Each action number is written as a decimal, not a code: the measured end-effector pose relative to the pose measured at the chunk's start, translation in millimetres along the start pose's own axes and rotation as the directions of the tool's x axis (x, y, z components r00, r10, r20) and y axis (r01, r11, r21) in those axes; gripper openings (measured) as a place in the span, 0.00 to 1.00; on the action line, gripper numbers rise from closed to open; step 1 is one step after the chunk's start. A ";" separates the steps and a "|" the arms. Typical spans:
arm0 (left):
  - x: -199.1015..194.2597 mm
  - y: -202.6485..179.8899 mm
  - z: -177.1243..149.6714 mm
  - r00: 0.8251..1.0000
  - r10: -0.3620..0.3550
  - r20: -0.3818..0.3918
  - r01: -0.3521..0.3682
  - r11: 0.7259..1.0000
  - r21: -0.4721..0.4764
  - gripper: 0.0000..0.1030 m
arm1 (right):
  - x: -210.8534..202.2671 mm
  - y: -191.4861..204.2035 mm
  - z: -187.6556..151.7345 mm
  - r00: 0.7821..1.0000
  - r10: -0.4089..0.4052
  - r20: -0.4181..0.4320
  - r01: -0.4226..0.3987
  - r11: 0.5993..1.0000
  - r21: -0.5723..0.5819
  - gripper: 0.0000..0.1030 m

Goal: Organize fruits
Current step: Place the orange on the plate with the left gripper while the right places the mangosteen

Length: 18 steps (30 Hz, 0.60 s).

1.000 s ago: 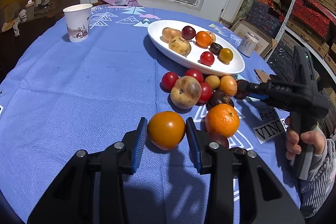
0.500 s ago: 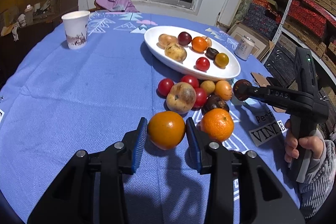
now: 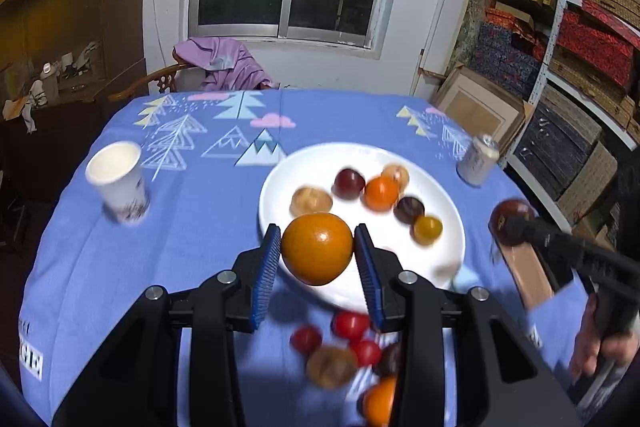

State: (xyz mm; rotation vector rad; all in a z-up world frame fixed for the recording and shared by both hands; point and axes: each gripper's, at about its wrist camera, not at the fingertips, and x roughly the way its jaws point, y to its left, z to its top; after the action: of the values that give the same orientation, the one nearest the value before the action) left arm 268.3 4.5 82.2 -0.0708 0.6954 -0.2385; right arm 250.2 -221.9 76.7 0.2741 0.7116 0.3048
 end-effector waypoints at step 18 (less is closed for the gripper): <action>197.6 -3.3 70.4 0.985 0.027 -0.170 -0.027 1.000 0.003 0.36 | 133.2 -6.1 17.1 0.980 -0.039 -0.195 0.030 0.998 -0.051 0.22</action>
State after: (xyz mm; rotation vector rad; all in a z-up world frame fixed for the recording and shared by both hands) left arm 459.4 -47.3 13.0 -0.0405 0.8662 -0.2203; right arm 358.3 -181.6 7.7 0.1872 0.9015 0.3181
